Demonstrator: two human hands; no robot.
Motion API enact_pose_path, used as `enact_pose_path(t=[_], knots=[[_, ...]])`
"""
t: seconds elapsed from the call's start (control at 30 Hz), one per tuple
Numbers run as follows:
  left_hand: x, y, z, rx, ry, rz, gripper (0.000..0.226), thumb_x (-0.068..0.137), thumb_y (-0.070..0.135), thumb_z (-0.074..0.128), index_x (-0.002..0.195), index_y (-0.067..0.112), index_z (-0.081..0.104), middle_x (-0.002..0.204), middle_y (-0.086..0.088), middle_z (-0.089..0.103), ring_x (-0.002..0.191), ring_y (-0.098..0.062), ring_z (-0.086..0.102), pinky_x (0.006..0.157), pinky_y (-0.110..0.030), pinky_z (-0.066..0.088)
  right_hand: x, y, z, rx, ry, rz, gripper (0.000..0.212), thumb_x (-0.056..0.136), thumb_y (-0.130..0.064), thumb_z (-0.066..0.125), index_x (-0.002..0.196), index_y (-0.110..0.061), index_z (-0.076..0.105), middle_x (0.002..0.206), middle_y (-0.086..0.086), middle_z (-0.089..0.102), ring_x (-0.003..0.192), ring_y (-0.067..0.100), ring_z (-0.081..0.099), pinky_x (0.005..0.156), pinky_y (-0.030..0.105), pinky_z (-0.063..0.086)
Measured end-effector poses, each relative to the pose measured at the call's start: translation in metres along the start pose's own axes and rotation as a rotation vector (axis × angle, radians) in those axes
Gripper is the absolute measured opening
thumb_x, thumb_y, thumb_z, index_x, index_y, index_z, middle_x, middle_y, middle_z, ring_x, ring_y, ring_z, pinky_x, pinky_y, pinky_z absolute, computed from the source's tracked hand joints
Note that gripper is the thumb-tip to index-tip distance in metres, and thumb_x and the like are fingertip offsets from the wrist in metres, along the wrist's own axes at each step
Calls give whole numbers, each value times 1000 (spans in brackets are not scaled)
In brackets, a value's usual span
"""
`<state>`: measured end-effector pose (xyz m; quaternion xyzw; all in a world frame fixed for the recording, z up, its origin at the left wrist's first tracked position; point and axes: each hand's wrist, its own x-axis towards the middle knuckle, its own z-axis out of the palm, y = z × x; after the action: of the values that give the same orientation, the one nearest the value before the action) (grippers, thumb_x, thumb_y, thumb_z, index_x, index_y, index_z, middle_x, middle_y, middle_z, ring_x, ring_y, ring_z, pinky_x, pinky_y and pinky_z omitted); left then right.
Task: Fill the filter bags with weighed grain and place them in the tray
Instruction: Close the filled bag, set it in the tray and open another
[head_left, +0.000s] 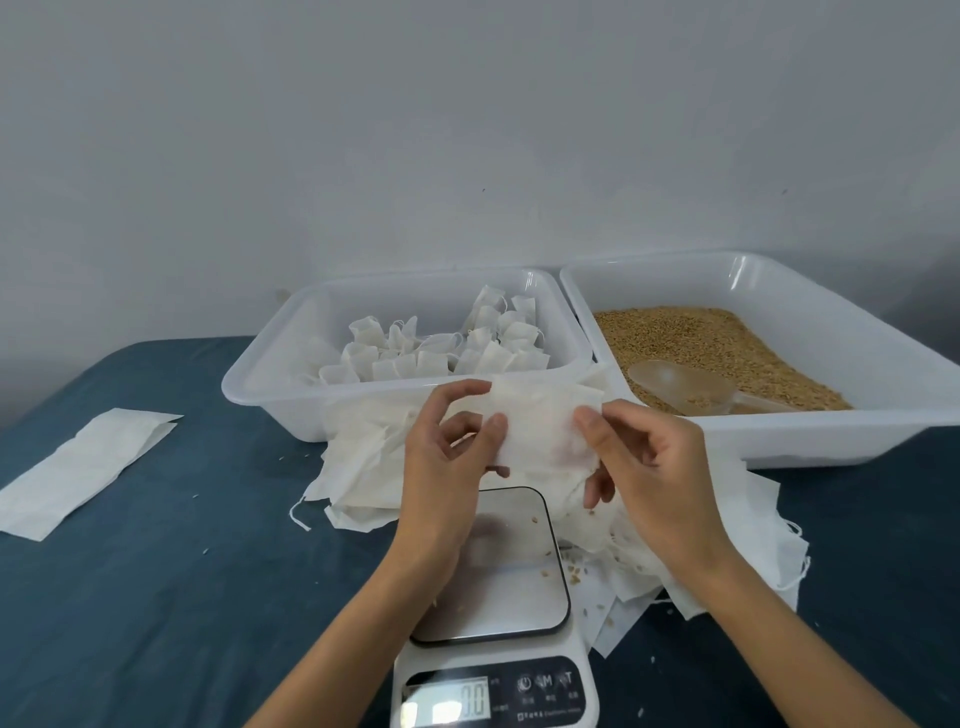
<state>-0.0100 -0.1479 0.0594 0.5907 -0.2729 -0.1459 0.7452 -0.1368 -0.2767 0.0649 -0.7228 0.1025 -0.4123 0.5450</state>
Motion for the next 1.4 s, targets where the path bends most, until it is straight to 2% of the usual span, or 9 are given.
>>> enact_pose_path(t=[0.13, 0.33, 0.57, 0.7, 0.97, 1.13, 1.27, 1.33, 1.4], knots=[[-1, 2, 0, -12, -21, 3, 31, 99, 9, 67, 117, 34, 68, 76, -6, 58, 66, -17, 59, 66, -24, 56, -2, 0, 1, -122, -46, -77, 20, 94, -34, 72, 86, -16, 72, 60, 5, 63, 50, 21, 65, 47, 40, 49], [-2, 7, 1, -51, -75, 18, 29, 102, 4, 59, 114, 26, 74, 73, -12, 53, 70, -21, 54, 65, -30, 54, -3, 1, -1, -129, 93, -143, 31, 97, -35, 66, 77, -11, 65, 53, 8, 56, 40, 18, 63, 43, 27, 46], [-2, 9, 0, -126, -130, -59, 27, 103, 3, 57, 101, 15, 81, 96, -4, 73, 84, -18, 65, 67, -27, 57, -2, -3, 2, -146, -37, -222, 40, 96, -32, 67, 64, -9, 58, 59, 2, 54, 51, 17, 67, 47, 25, 49], [-1, 7, -1, -137, -104, -67, 25, 103, 5, 59, 99, 15, 81, 89, -4, 69, 75, -16, 58, 65, -26, 54, -2, 0, 0, -164, 30, -215, 44, 100, -32, 61, 66, -5, 55, 51, 3, 54, 51, 10, 69, 45, 39, 48], [2, 8, -4, 19, -44, -3, 15, 101, 9, 65, 109, 17, 75, 74, -2, 60, 58, -16, 55, 66, -28, 54, 2, -1, -2, -111, -3, -180, 16, 100, -20, 63, 85, -18, 67, 70, -3, 65, 66, 17, 72, 62, 11, 50], [4, 11, -6, 129, 11, 38, 20, 100, 6, 66, 107, 21, 77, 98, 4, 72, 59, -14, 61, 65, -23, 51, 3, 1, -2, -85, -39, -127, 6, 97, -21, 65, 97, -25, 70, 77, -1, 75, 67, 16, 75, 63, 25, 57], [2, 15, -8, 324, 29, 237, 22, 96, 21, 74, 117, 29, 74, 120, 10, 69, 96, -8, 66, 89, -29, 49, 2, 4, -3, -100, -51, -100, 14, 100, -27, 63, 107, -19, 72, 60, 5, 69, 56, 17, 72, 55, 26, 54], [-2, 16, -8, 522, -107, 375, 54, 85, 37, 82, 136, 33, 62, 140, 16, 56, 133, -7, 53, 112, -25, 39, 1, 2, -4, -113, -87, -91, 24, 101, -37, 60, 107, -18, 73, 56, 4, 63, 53, 19, 71, 51, 26, 51], [-8, 14, -2, 625, -280, 371, 78, 78, 37, 85, 147, 36, 49, 145, 21, 53, 144, -2, 42, 126, -32, 24, -1, 0, -2, -135, -132, -89, 27, 100, -43, 57, 106, -22, 72, 53, 3, 61, 50, 19, 69, 49, 27, 50]])
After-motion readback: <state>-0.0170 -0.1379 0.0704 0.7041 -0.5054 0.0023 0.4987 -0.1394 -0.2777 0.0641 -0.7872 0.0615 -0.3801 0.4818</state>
